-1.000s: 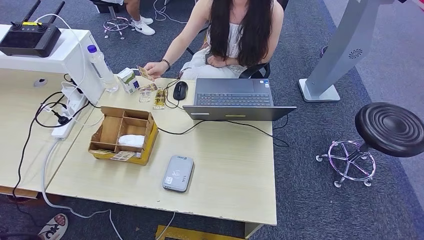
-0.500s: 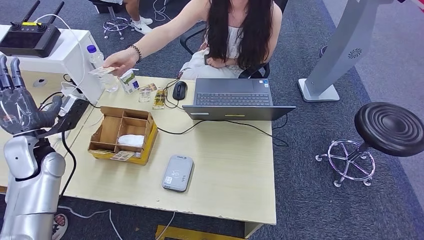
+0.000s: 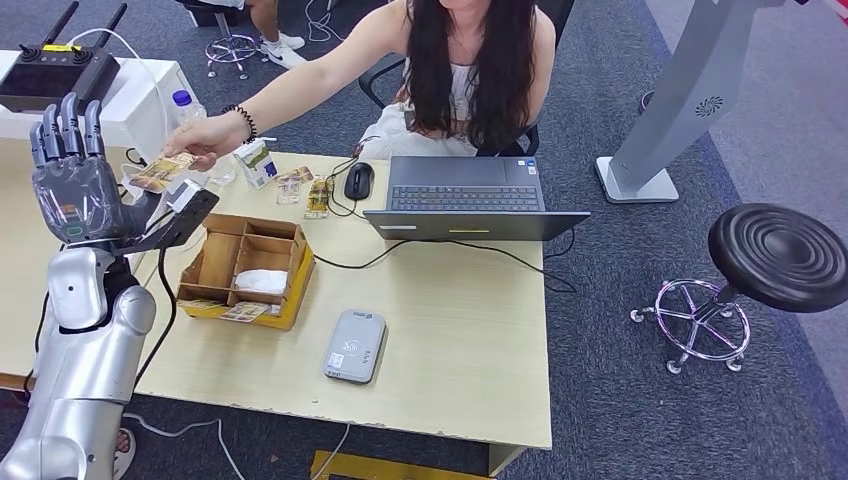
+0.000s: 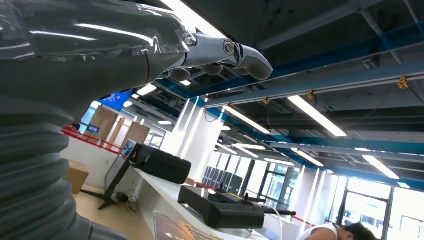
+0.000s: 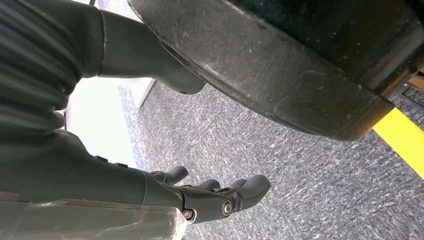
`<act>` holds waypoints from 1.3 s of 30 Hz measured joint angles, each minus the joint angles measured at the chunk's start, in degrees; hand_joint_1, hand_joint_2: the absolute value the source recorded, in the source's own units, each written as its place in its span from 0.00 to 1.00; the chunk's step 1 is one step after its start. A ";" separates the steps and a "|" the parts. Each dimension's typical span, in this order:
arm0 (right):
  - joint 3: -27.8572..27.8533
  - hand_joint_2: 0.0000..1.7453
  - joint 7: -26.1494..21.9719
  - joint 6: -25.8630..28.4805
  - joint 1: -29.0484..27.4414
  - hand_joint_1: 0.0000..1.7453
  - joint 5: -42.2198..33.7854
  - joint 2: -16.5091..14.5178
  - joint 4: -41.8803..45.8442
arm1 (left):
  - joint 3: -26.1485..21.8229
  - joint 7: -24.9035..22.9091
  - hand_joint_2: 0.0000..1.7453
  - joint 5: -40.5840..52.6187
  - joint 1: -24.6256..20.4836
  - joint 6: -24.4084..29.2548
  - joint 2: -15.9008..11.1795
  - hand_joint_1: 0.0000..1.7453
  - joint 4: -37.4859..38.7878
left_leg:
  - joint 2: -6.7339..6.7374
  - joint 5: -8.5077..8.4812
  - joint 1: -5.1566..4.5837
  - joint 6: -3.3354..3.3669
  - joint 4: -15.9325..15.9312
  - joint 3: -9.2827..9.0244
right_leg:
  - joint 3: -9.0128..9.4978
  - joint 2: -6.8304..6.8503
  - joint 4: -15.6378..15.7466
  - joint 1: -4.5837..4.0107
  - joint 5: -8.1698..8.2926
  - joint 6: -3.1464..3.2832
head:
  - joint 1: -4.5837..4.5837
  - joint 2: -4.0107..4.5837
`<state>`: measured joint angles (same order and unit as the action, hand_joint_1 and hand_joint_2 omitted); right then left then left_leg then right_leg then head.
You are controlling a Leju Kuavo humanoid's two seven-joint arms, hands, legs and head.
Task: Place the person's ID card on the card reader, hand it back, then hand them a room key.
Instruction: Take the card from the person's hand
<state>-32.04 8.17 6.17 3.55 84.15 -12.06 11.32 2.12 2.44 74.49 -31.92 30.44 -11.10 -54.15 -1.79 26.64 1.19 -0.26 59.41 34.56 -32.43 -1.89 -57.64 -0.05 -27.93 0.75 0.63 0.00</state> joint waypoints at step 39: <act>0.00 1.00 0.13 -0.12 0.03 0.00 0.06 0.00 0.00 | 1.55 1.23 1.00 -1.19 -0.33 0.60 0.04 1.00 3.42 | 0.01 0.00 0.00 0.00 0.00 0.04 | -0.04 0.00 0.00 0.00 0.00 0.00 | 0.00 0.00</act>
<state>-32.04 8.31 6.05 3.58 84.21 -12.06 11.32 3.67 3.67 73.30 -32.25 31.04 -11.06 -50.73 -1.78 26.65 1.19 -0.26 59.41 34.60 -32.47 -1.90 -57.64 -0.05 -27.93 0.76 0.63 0.00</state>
